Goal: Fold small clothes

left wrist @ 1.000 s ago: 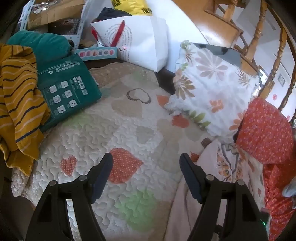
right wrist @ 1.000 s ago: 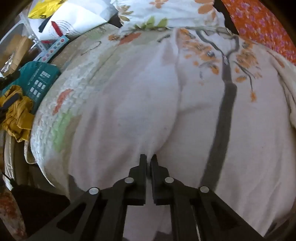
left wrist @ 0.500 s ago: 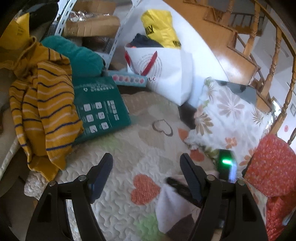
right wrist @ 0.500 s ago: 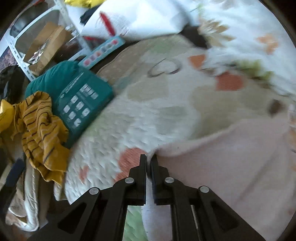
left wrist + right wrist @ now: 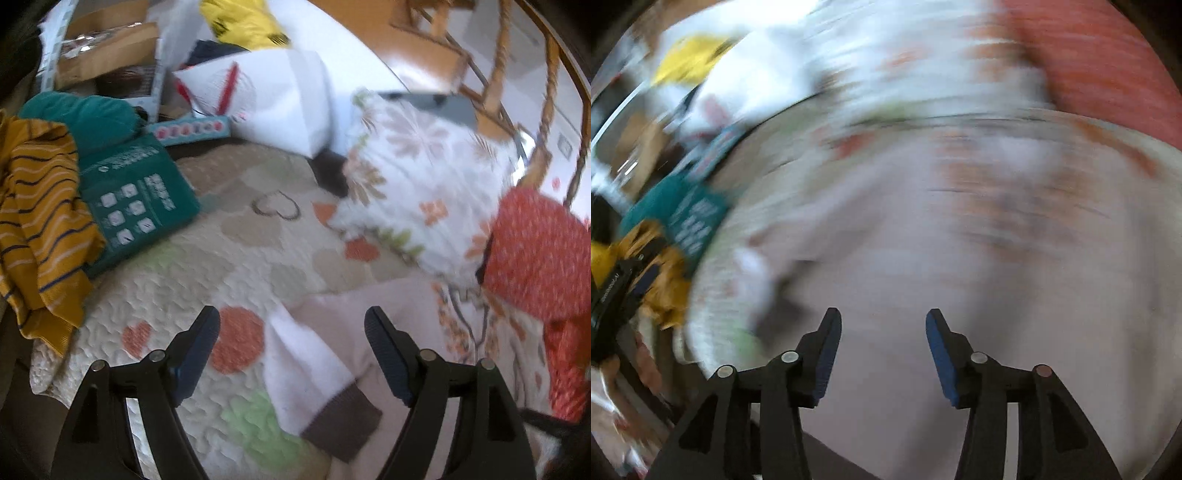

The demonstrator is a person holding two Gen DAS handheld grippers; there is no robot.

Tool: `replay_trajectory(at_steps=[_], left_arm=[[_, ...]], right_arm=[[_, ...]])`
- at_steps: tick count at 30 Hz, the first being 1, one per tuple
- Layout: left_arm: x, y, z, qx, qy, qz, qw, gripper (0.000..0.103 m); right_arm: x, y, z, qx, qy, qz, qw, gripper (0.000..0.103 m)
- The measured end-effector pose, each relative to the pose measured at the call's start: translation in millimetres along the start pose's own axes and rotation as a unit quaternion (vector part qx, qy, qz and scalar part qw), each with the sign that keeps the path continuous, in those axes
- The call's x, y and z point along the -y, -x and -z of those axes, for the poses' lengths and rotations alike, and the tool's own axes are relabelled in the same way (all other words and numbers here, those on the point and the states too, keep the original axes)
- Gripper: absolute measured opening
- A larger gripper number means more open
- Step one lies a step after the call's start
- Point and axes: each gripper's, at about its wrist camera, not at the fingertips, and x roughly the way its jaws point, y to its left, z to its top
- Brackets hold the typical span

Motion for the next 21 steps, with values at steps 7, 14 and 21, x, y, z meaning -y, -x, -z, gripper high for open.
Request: replay_trajectory(at_steps=[7,14,21], left_arm=[[65,-19,35,-0.061,-0.058,0.040,0.9956,0.080],[122,-29,74,-0.097,-0.112,0.067,0.9866,0.080],[143,-28,91,-0.096,-0.167,0.057,0.9796,0.080]], right_arm=[[141,112,92,0.016,-0.127,0.133,0.983,0.057],[141,109,152,0.059,-0.146,0.120,0.980,0.068],[164,99,174,0.054,-0.179,0.124,0.974,0.006]])
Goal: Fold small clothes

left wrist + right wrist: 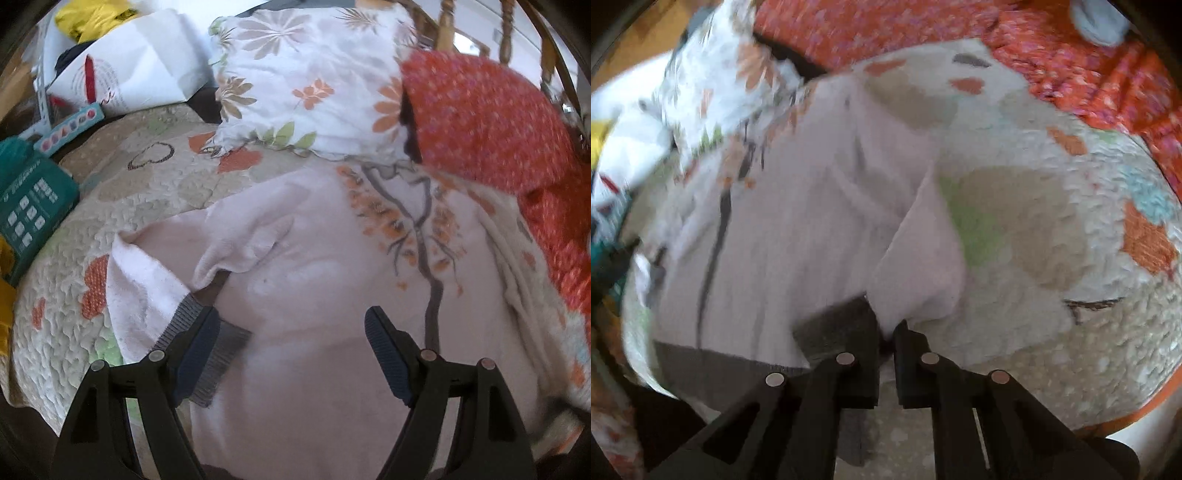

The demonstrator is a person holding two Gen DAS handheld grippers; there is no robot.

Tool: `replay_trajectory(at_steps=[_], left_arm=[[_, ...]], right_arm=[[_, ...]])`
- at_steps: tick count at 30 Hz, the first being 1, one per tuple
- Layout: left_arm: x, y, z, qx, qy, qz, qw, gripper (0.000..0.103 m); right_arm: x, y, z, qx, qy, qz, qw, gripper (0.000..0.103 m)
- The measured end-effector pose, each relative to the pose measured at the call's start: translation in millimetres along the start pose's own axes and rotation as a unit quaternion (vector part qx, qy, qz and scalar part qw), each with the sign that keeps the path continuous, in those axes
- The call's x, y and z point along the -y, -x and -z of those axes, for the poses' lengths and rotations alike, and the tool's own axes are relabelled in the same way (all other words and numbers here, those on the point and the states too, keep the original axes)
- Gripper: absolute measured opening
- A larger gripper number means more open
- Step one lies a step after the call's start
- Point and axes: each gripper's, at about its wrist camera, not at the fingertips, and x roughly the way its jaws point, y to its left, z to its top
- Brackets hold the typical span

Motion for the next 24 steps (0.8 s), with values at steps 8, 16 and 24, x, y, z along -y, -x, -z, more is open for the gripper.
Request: replay_trajectory(at_steps=[8,16,24], left_arm=[[-39,-9,3,-0.025,0.033,-0.011,0.9991,0.080],[-87,-24,45,-0.106,0.047,0.033,0.9927,0.080],[-61,-17,90,-0.134,0.015,0.113,0.9844,0.081]], right_arm=[[124,65,-54,0.082,-0.089,0.219,0.968,0.012],[63,46,-10,0.037,-0.066,-0.004,0.997,0.056],[-17,-11,66,-0.004,0.002,-0.099,0.995,0.055]])
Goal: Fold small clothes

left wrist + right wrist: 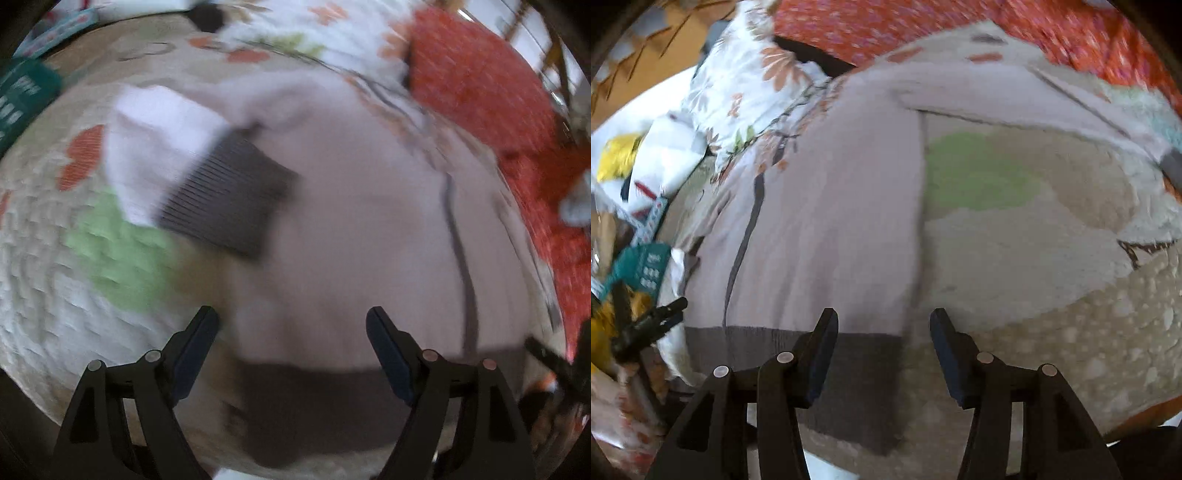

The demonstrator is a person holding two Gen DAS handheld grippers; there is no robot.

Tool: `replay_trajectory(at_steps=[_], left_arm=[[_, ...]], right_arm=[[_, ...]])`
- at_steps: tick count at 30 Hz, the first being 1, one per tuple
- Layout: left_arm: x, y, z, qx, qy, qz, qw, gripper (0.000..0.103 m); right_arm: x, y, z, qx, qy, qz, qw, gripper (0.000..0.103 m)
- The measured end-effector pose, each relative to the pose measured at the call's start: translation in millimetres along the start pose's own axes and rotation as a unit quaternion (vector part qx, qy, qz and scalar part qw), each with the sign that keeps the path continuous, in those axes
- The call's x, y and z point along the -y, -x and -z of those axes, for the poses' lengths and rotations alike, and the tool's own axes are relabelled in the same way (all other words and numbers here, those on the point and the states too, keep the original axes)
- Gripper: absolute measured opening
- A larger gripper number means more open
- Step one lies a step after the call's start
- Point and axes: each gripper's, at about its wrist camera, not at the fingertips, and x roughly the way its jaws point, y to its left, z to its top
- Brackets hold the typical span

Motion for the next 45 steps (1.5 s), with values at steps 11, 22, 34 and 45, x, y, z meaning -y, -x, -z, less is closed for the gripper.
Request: replay_trajectory(at_steps=[11,22,34,45], left_arm=[[1,46,35,0.003,0.010,-0.009,0.9999,0.011],[1,98,29,0.073,0.003,0.022,0.9971,0.056],[38,58,-62,0.086,-0.051,-0.012,0.9949,0.066],[26,7,-90,0.064,0.030,0.007,0.9974,0.066]], right_arm=[[1,17,8,-0.007,-0.020,-0.048,0.999,0.007],[45,89,-3,0.047,-0.012,0.014,0.999,0.028],[179,71,-88,0.018,0.010,0.259,0.966,0.049],[254,104,-148,0.103,-0.174,0.266,0.943,0.005]])
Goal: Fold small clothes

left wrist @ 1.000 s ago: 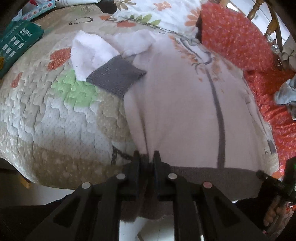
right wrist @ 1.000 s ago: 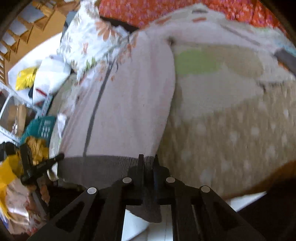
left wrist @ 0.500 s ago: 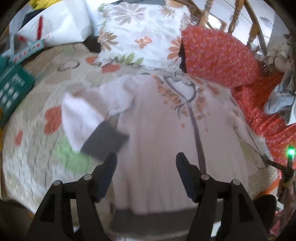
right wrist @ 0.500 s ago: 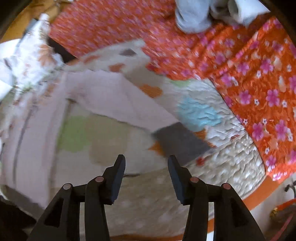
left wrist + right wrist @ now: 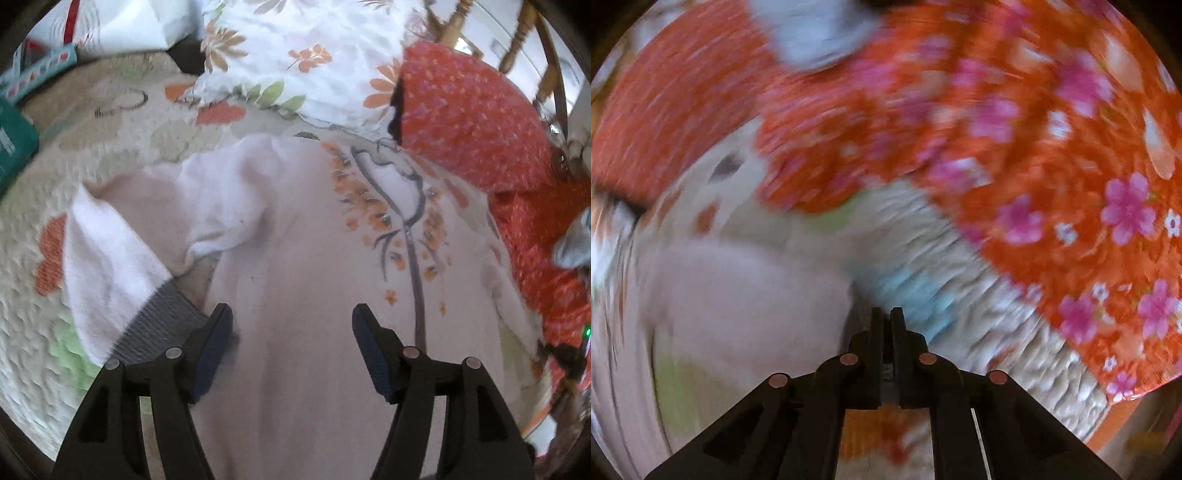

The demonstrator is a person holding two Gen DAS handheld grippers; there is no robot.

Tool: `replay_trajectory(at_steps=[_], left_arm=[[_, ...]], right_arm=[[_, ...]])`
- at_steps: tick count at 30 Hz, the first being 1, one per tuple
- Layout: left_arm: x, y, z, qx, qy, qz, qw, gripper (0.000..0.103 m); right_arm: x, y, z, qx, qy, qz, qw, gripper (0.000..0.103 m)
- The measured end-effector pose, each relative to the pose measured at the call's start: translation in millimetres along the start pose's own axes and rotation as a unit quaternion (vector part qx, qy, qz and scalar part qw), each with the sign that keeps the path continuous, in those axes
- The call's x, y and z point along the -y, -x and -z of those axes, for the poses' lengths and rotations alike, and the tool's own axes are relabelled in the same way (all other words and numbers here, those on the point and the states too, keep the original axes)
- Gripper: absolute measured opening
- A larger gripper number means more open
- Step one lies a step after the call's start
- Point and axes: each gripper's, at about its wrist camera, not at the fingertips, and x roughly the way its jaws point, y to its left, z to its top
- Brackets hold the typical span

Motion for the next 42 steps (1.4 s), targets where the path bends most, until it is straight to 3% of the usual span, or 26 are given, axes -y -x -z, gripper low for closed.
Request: replay_trajectory(at_steps=[2,4,6,9,13,16,19,23,25,26,28,31,34,38,42], left_arm=[[5,-3,0,-0.002,-0.003,0.001,1.0000,0.066],[11,-5,2,-0.005,-0.014,0.001,0.9999,0.067],[15,-5,4,-0.006,-0.022,0.002,0.9997,0.069],[16,-6,3,-0.004,-0.020,0.004,0.9998,0.072],[14,-6,3,-0.008,-0.004,0.018,0.9998,0.072],[15,-6,3,-0.007,-0.005,0.016,0.9998,0.072],[12,-6,3,-0.005,-0.005,0.013,0.9999,0.073],[2,-5,5,-0.002,-0.003,-0.003,1.0000,0.073],[-6,1,6,0.008,0.003,-0.013,0.9999,0.073],[-12,6,5,0.016,0.008,-0.015,0.9997,0.073],[-24,17,3,0.032,0.016,-0.018,0.9992,0.073],[-45,32,-9,0.055,0.033,-0.026,0.9976,0.073],[-66,44,-35,0.082,0.034,-0.057,0.9944,0.073],[-97,66,-53,0.125,0.075,-0.057,0.9877,0.073],[-122,80,-50,0.130,0.106,-0.034,0.9852,0.074]], right_arm=[[13,2,-11,0.011,-0.041,-0.001,0.999,0.005],[22,9,-12,0.017,-0.066,-0.030,0.997,0.007],[30,20,-5,0.016,-0.096,-0.085,0.992,0.020],[40,35,24,-0.002,-0.143,-0.179,0.973,0.035],[42,38,60,-0.035,-0.191,-0.246,0.950,0.037],[41,31,79,-0.050,-0.210,-0.242,0.946,0.038],[33,15,82,-0.053,-0.214,-0.219,0.950,0.040],[21,-2,67,0.001,-0.213,-0.180,0.960,0.040],[15,-4,57,0.021,-0.199,-0.145,0.969,0.028],[10,-5,51,0.022,-0.179,-0.121,0.976,0.005],[-4,-6,43,0.027,-0.145,-0.076,0.986,0.005],[-41,13,32,0.046,-0.101,-0.080,0.991,0.005],[-111,39,18,0.064,-0.035,-0.123,0.990,0.005],[-241,56,17,0.051,0.048,-0.217,0.974,0.005],[-387,49,56,0.012,0.138,-0.291,0.946,0.005]])
